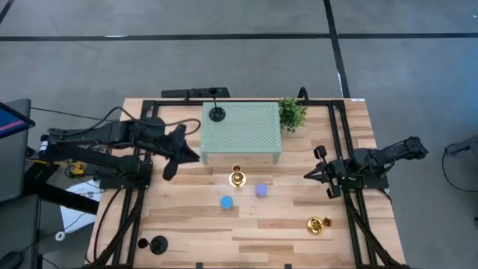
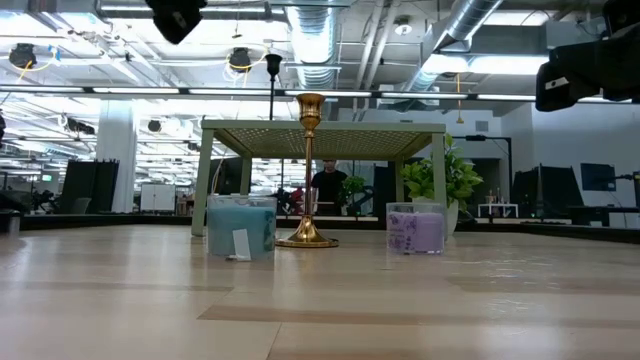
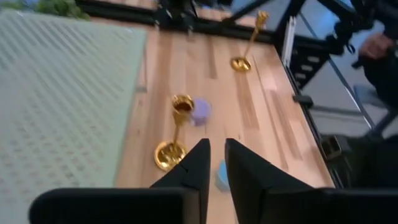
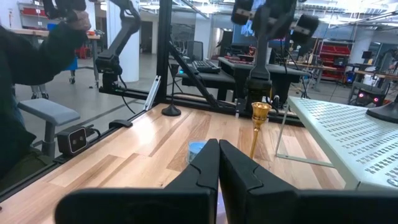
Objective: Pick & Place candle stick holders
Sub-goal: Put the black candle holder on the shelf
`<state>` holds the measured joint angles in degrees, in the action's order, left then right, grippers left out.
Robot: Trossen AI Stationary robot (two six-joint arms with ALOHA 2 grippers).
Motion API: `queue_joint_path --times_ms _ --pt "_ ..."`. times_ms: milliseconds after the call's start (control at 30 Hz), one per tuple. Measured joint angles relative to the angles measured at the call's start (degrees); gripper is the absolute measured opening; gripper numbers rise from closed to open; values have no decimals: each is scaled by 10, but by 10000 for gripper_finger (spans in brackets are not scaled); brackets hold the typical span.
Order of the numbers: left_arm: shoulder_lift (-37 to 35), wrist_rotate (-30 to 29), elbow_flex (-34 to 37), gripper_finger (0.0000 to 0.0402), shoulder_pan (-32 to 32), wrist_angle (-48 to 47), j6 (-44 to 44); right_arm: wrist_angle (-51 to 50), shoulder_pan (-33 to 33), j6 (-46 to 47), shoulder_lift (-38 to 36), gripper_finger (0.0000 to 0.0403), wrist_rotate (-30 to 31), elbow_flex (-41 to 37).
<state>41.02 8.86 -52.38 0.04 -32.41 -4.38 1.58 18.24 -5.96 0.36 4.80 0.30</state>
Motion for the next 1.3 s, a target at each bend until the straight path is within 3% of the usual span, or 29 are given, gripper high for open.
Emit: queue_joint_path --times_ms 333,1300 --pt "3 -5 63 6 -64 33 33 6 0 0 0 0 0 0" --pt "12 -4 63 17 -72 45 15 6 0 0 0 0 2 0"
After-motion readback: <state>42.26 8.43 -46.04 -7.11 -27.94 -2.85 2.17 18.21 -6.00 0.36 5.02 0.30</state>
